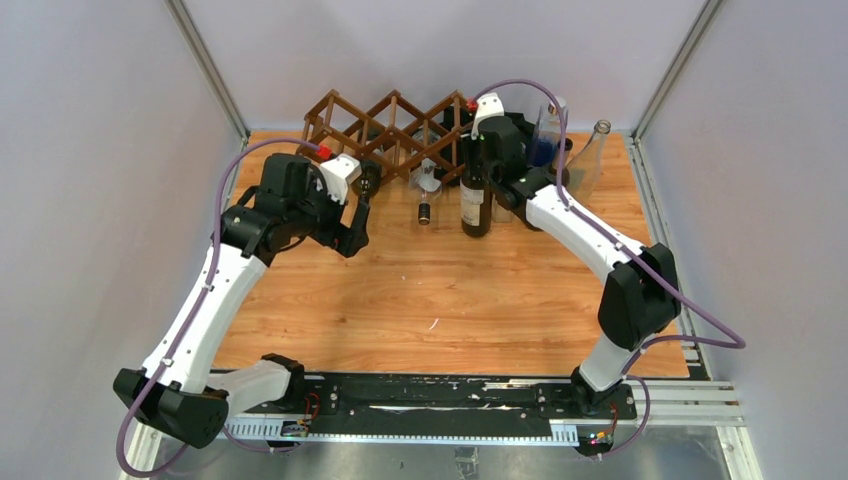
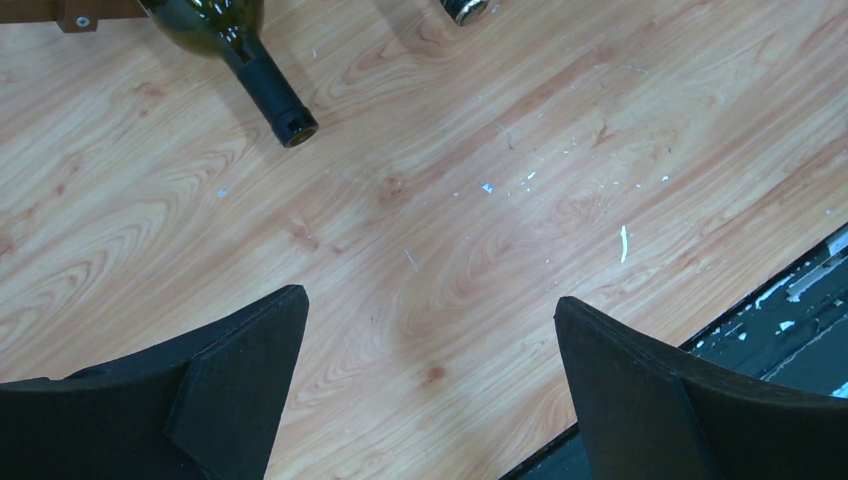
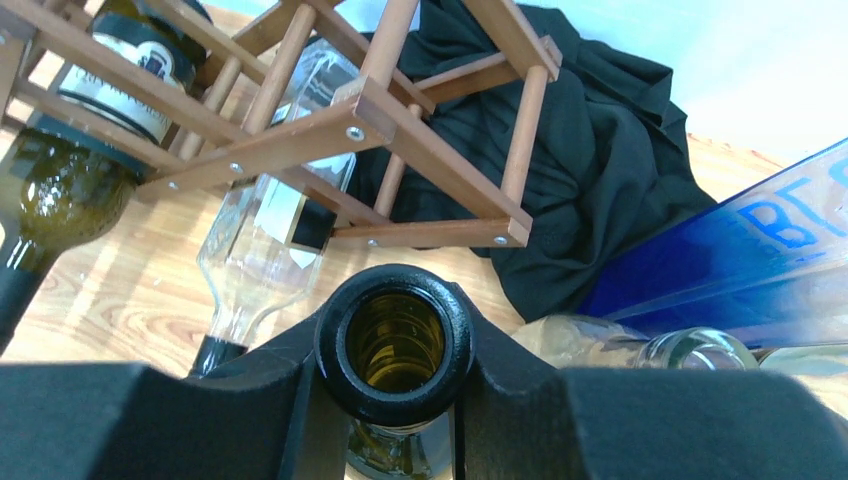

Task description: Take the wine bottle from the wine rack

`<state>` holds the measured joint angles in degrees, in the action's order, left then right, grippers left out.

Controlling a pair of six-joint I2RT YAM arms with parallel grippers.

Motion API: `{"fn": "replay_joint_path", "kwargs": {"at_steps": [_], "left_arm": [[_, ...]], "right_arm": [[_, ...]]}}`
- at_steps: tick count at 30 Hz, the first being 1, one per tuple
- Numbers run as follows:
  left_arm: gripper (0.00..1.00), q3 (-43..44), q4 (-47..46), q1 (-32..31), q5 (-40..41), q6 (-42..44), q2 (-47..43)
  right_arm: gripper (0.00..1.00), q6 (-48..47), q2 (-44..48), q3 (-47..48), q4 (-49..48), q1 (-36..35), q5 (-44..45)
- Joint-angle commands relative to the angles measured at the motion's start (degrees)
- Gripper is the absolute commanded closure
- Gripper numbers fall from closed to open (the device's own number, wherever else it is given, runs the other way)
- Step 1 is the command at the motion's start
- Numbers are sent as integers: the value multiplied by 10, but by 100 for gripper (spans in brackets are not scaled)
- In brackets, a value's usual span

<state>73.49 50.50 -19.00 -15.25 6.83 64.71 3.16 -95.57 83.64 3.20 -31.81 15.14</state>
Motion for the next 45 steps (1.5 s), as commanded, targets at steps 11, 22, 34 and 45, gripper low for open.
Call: {"fn": "replay_joint_path", "kwargs": {"at_steps": [11,22,34,45], "left_arm": [[0,-18,15,3,3,27,-22],[0,-32,22,3,10,58,-20],[0,-15,-6,23,25,18,13],[0,-12,-117,92,65,-51,99]], "right_arm": [[100,35,-7,-42,-134,8,41],[45,35,26,-71,-153,7,50],[20,55,81,-11,-71,3,56],[18,136,238,-95,98,-88,78]]}}
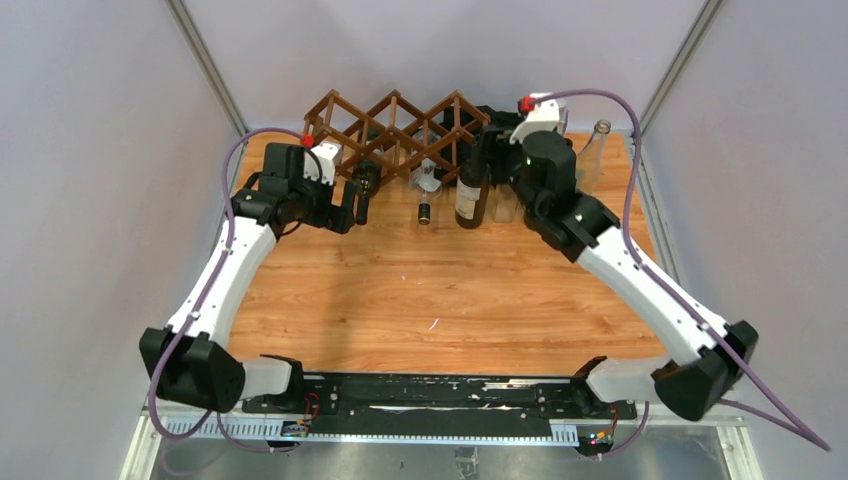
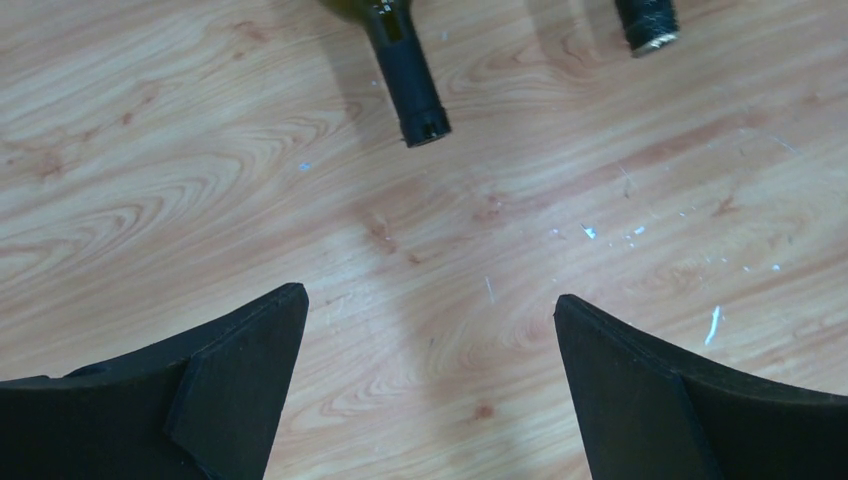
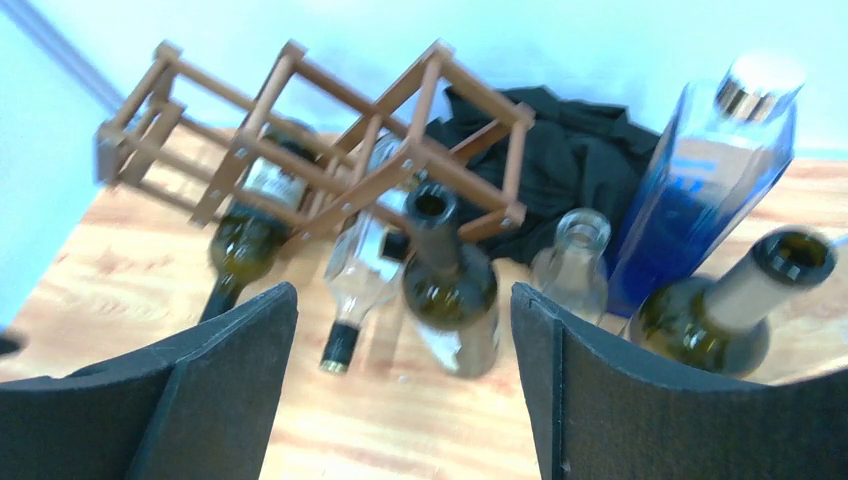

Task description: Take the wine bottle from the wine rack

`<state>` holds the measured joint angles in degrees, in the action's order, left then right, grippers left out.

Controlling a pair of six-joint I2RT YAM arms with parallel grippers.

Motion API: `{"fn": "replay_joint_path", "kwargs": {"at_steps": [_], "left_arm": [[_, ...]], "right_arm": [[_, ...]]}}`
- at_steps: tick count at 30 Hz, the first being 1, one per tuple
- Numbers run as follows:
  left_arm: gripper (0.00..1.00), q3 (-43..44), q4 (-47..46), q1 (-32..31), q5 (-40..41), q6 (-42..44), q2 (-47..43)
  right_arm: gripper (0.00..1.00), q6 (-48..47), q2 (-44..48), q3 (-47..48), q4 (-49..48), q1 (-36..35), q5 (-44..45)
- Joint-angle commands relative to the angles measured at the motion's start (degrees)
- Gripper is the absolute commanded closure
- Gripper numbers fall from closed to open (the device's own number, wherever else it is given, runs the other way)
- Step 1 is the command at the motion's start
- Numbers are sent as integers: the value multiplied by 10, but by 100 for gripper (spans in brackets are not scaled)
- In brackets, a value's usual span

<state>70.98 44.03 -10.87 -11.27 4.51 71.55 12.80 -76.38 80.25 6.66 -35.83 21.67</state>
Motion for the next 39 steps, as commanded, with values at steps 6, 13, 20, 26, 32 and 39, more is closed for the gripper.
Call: {"fn": "replay_joint_path", "kwargs": {"at_steps": [6,13,20,26,32,39], "left_arm": [[15,-6,-140,12,-21,-76,80],[18,26,-192,12,-37,-110,182],[17,12,-247,12,-15,-104,230],[19,5,-287,14,-25,-100,264],[21,-1,-310,16,-40,-101,291],[28,5,-335,16,-56,-117,322]], "right_arm": [[19,96,98,-141,111,-145,6],[19,172,165,-224,150,-220,5],[19,190,211,-267,169,-220,-33],[18,225,205,-245,271,-223,-83],[19,264,205,-220,401,-228,-147],[20,247,233,-230,373,-233,-131]]}}
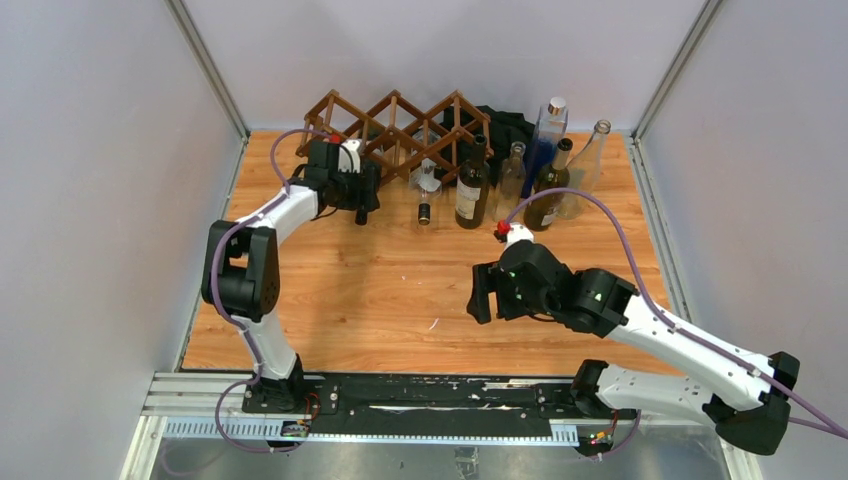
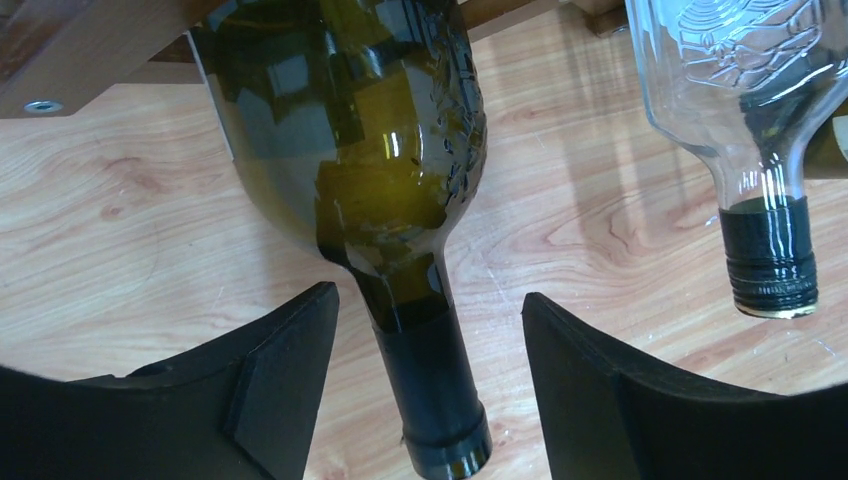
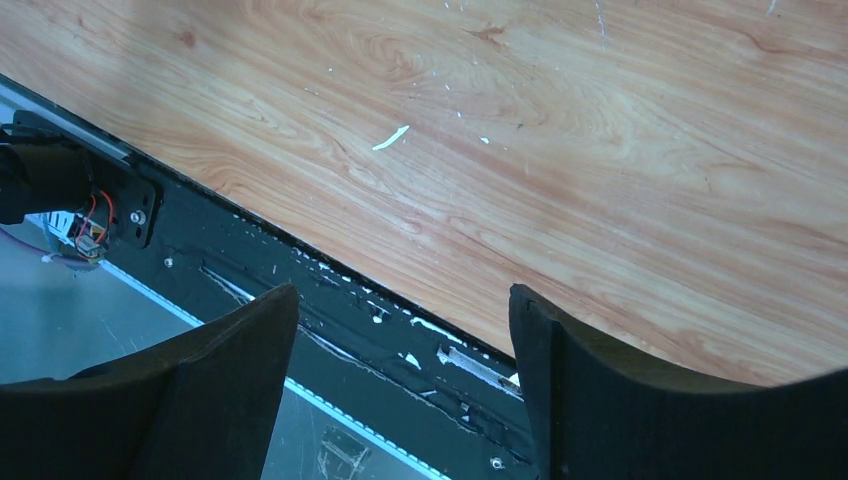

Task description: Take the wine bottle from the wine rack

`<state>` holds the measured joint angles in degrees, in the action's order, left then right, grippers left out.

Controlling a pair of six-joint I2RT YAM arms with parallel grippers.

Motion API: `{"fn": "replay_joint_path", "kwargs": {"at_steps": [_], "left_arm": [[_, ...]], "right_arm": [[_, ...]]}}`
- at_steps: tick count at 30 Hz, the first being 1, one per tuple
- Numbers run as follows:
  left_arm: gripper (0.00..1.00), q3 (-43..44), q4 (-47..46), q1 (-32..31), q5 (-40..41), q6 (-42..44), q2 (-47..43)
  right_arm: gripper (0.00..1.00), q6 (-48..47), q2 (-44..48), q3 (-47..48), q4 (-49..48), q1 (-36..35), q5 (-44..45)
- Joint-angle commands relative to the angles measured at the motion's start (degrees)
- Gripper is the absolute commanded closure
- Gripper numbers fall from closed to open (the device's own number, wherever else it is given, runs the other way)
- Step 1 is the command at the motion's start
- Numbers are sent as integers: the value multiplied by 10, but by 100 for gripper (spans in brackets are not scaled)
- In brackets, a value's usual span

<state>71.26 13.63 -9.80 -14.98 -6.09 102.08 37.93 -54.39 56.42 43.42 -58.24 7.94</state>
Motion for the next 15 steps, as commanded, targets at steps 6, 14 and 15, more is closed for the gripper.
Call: {"fn": "replay_joint_path", "kwargs": {"at_steps": [6,14,15], "left_arm": [[35,-38,-99,5,-46,-39,22],[47,-44,-127,5,-47,-50,42],[51,-50,-133,5,-45,-52,43]], "right_arm": [[20,-19,-17,16,-77,-8,49],[21,-55,-2,11,-129,-8,82],[21,-62,-1,14,-130,-9,88]]}}
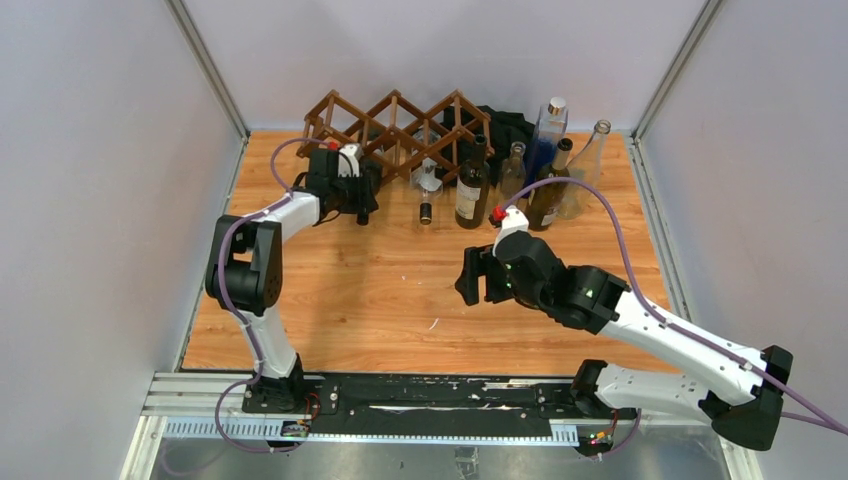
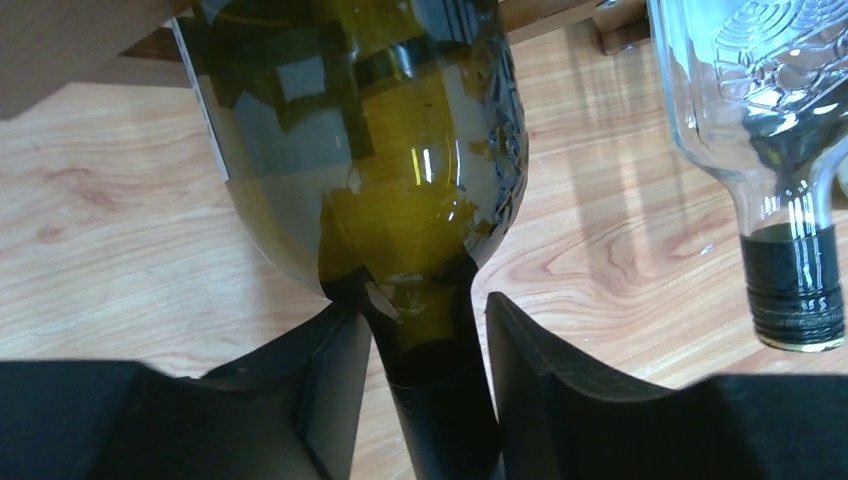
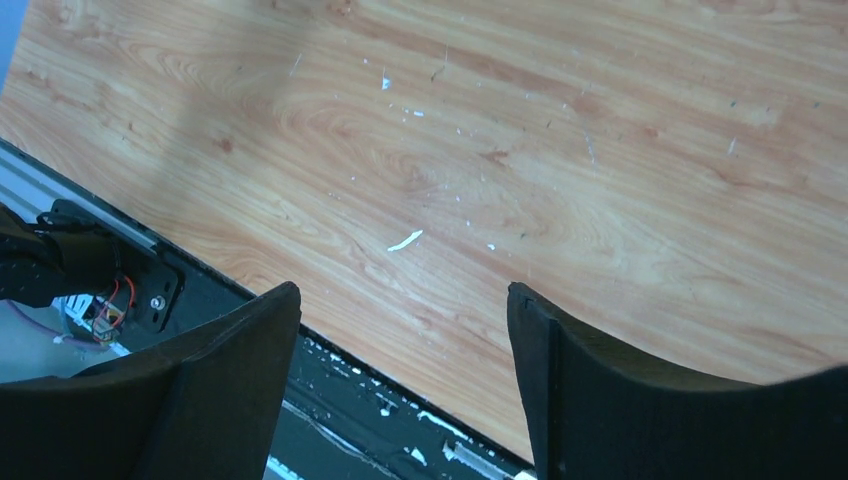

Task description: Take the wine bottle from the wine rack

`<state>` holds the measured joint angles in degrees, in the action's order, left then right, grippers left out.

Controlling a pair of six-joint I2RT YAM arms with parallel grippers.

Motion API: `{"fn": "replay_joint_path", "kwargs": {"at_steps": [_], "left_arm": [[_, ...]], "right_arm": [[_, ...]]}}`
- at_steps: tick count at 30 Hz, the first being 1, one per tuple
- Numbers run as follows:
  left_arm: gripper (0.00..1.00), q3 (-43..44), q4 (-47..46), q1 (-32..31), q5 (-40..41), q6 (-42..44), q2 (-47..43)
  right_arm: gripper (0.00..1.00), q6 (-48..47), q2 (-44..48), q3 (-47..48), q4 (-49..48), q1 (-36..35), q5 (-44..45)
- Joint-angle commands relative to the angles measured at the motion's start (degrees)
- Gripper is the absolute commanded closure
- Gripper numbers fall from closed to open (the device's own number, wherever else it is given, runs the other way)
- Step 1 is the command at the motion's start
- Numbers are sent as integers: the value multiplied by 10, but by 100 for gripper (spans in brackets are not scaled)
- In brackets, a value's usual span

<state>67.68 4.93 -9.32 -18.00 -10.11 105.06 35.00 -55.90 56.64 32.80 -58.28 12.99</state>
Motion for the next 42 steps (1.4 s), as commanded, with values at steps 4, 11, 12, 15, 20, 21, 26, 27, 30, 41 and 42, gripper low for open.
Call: {"fn": "replay_joint_path", "kwargs": {"at_steps": [4,11,12,15,20,21,26,27,30,41,42], "left_arm": [[72,-28,-47,0,-11,-14,10],[96,-67,-34,0,27,0,-44],[97,-71,-28,0,34,6,-55],[98,-81,5,0,56,22,-91],[100,-92,57,0,75,43,-151],[100,-96,67,0,77,47,-163],[100,-109,134,1,98,87,-210],[100,-117,144,1,104,97,-222],[100,-132,169,1,123,133,-253],[100,-111,301,2,130,281,-335],[100,-100,316,3,133,297,-336]], "right_arm": [[21,-53,19,14,-34,-8,48],[21,-65,11,6,-65,-8,43],[20,-67,9,5,-67,-8,42],[20,-71,0,6,-76,-7,39],[20,-79,-13,7,-85,-7,35],[20,-79,-14,7,-88,-7,34],[20,-83,-20,2,-99,-6,26],[20,-85,-21,1,-103,-6,23],[20,-90,-26,0,-110,-6,16],[21,-131,-51,8,-153,-3,-21],[22,-134,-51,8,-160,-3,-27]]}}
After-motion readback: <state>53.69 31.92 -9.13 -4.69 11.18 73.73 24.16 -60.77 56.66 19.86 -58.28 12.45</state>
